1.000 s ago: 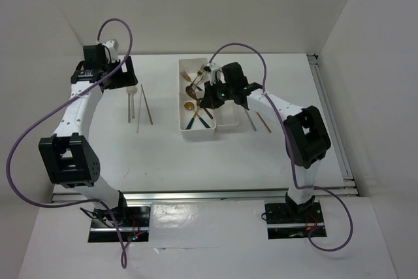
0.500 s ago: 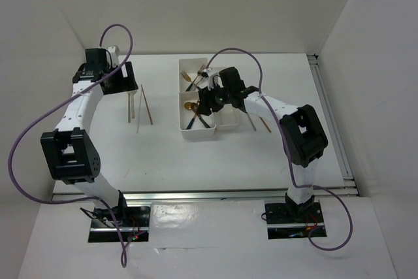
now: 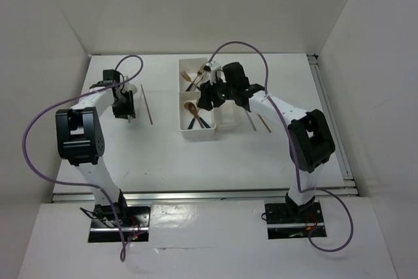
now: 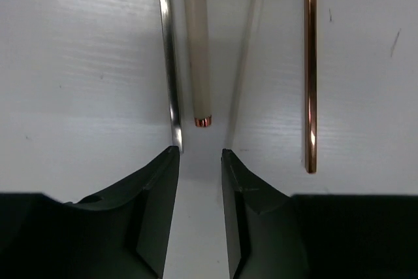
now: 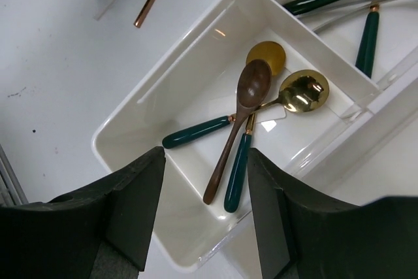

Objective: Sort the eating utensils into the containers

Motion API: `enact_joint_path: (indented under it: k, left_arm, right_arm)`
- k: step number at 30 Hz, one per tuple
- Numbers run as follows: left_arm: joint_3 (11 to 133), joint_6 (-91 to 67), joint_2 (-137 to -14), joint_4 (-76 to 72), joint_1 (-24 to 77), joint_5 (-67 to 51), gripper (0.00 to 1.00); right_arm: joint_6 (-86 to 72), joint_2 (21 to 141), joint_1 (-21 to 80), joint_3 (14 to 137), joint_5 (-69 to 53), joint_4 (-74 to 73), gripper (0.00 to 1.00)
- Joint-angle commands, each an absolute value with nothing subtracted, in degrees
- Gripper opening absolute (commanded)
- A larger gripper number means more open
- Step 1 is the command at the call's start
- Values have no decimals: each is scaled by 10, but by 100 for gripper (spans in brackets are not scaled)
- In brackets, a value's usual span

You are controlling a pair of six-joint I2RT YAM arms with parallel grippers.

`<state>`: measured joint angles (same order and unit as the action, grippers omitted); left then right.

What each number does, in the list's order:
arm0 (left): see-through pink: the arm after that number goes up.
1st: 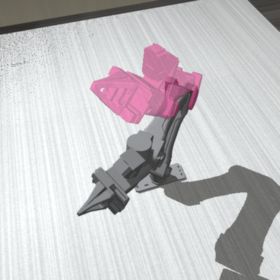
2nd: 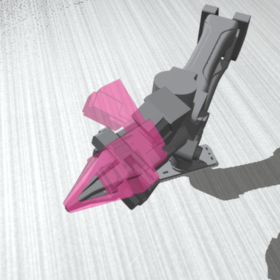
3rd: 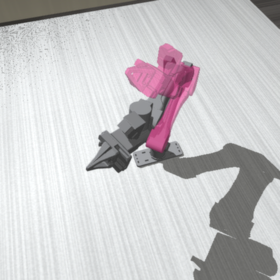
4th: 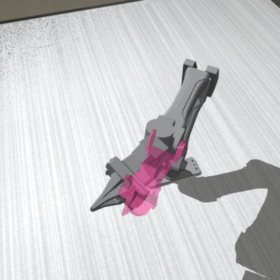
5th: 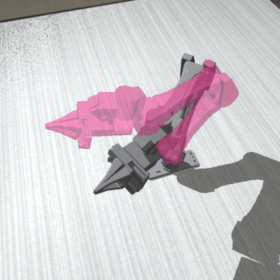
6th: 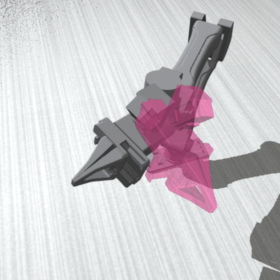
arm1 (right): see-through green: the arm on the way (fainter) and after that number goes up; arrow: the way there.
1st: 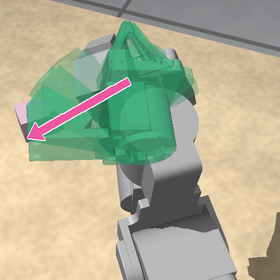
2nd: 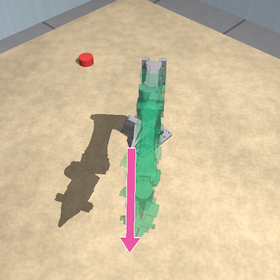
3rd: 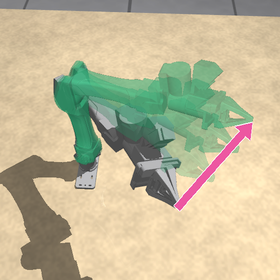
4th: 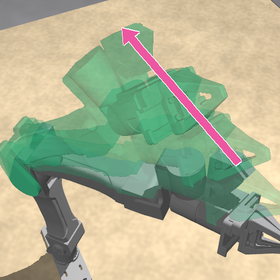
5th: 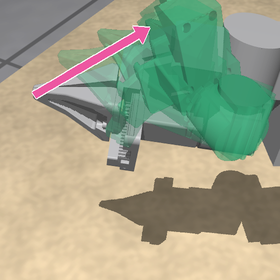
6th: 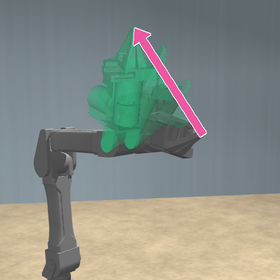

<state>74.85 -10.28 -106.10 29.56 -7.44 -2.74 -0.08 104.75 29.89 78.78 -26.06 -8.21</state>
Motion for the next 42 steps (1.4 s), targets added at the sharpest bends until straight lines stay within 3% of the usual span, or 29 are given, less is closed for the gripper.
enact_joint_path:
  k: [1,3,5,18,34,42]
  left_arm:
    - [809,-78,-1097,265,-78,-16,45]
    - [841,-78,-1120,265,-78,-21,37]
    - [893,-78,-1153,279,-78,-32,35]
    - [1008,-90,-1251,303,-78,-26,36]
    - [1042,-90,-1293,308,-73,12,46]
    - [1042,-84,-1318,308,-73,23,45]
  right_arm:
    - [11,1008,292,788,-255,-63,61]
    - [16,1003,292,787,-255,-69,61]
    - [16,1003,292,782,-255,-69,61]
    - [16,1019,273,794,-255,-74,61]
    - [16,1036,258,815,-266,-79,61]
    - [11,1042,252,815,-266,-79,61]
